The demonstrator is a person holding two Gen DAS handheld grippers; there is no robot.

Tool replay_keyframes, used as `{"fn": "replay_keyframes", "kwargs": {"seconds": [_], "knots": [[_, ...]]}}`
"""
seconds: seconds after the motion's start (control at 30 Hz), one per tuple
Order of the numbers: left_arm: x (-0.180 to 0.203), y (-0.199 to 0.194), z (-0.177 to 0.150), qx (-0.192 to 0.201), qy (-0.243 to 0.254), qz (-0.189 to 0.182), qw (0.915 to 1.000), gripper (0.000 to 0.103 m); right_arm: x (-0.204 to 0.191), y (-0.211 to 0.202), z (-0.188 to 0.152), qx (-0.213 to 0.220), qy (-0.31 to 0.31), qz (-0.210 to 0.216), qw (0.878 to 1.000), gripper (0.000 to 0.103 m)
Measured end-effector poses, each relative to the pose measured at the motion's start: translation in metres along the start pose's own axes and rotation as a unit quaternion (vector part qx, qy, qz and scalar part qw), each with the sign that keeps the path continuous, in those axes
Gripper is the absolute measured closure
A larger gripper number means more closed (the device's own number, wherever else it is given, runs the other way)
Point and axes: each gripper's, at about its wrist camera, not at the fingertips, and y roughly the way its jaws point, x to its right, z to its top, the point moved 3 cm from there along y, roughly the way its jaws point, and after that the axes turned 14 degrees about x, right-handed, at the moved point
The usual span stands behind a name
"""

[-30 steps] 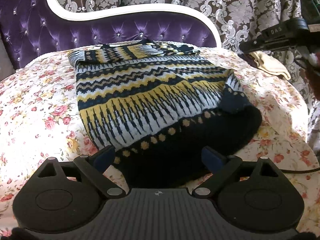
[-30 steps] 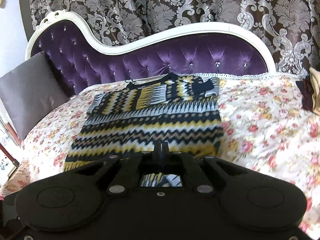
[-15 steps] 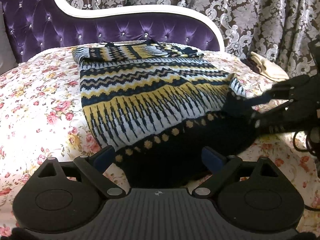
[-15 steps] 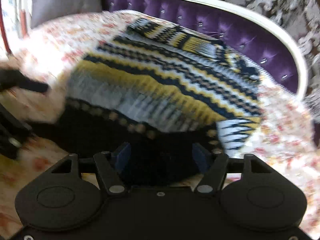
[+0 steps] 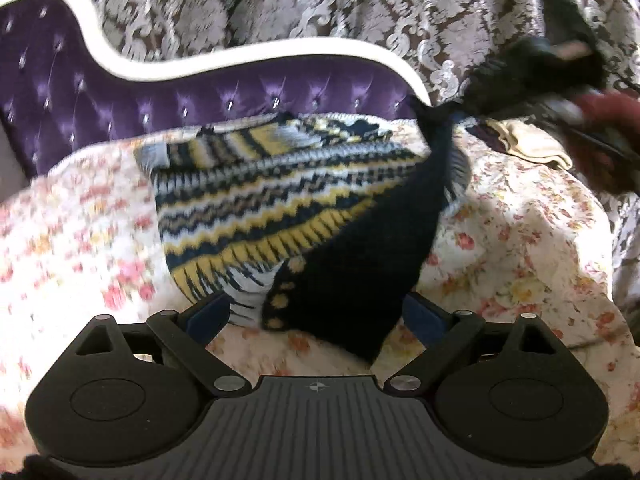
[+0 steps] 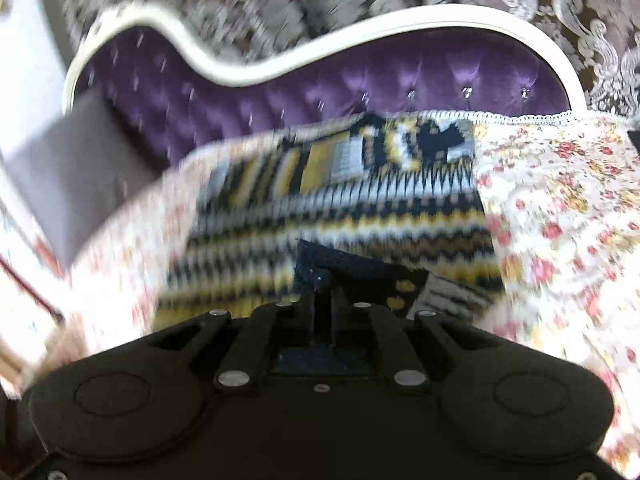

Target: Fold small clothes

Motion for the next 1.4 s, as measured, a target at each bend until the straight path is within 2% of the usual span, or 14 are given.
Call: {"fn": "replay_keyframes", "kwargs": {"seconds": [0.17, 0.33, 0.43, 0.6, 0.67, 0.77, 0.87, 0.93, 1.0, 1.07, 1.17, 1.23, 1.3, 1.4], "knots": [[-0.003, 0.02, 0.009, -0.002, 0.04, 0.0, 0.9992, 0.008, 0.021, 0.048, 0.032, 0.011, 0.064, -0.013, 0.998, 0.091], [-0.006, 0.048, 0.011, -0.014, 0.099, 0.002, 0.995, 0.008, 0.048, 0.093, 0.034, -0.004, 0.125, -0.033, 0.992, 0.091], [-0.01, 0.066, 0.007, -0.034, 0.139, 0.007, 0.9897, 0.008, 0.055, 0.107, 0.029, -0.014, 0.135, -0.041, 0.99, 0.091], [-0.017, 0.09, -0.002, -0.066, 0.216, 0.018, 0.9741, 0.007, 0.064, 0.115, 0.022, -0.022, 0.151, -0.037, 0.988, 0.091], [-0.022, 0.093, 0.004, -0.05, 0.221, 0.016, 0.974, 0.008, 0.067, 0.115, 0.02, -0.024, 0.156, -0.034, 0.987, 0.091], [-0.042, 0.098, 0.031, -0.006, 0.177, 0.02, 0.9839, 0.008, 0.072, 0.117, 0.017, -0.027, 0.161, -0.034, 0.986, 0.091], [-0.092, 0.107, 0.067, 0.035, 0.028, 0.049, 0.9978, 0.008, 0.076, 0.116, 0.015, -0.027, 0.167, -0.034, 0.985, 0.091], [-0.131, 0.112, 0.08, 0.043, -0.073, 0.092, 0.9921, 0.008, 0.08, 0.116, 0.014, -0.027, 0.173, -0.034, 0.984, 0.09], [-0.151, 0.114, 0.084, 0.035, -0.105, 0.126, 0.9859, 0.008, 0.081, 0.116, 0.013, -0.026, 0.176, -0.032, 0.984, 0.09], [-0.146, 0.103, 0.088, 0.047, -0.073, 0.107, 0.9905, 0.008, 0.083, 0.115, 0.013, -0.025, 0.179, -0.03, 0.983, 0.09], [-0.111, 0.089, 0.076, 0.025, 0.054, 0.06, 0.9964, 0.008, 0.084, 0.115, 0.012, -0.026, 0.18, -0.028, 0.983, 0.09], [-0.083, 0.08, 0.056, -0.005, 0.153, 0.029, 0.9878, 0.008, 0.084, 0.116, 0.012, -0.029, 0.178, -0.026, 0.983, 0.09], [-0.06, 0.073, 0.035, -0.027, 0.214, 0.005, 0.9764, 0.008, 0.084, 0.117, 0.011, -0.029, 0.18, -0.024, 0.983, 0.09], [-0.041, 0.069, 0.015, -0.055, 0.223, -0.023, 0.973, 0.008, 0.085, 0.116, 0.009, -0.029, 0.182, -0.022, 0.983, 0.089]]}}
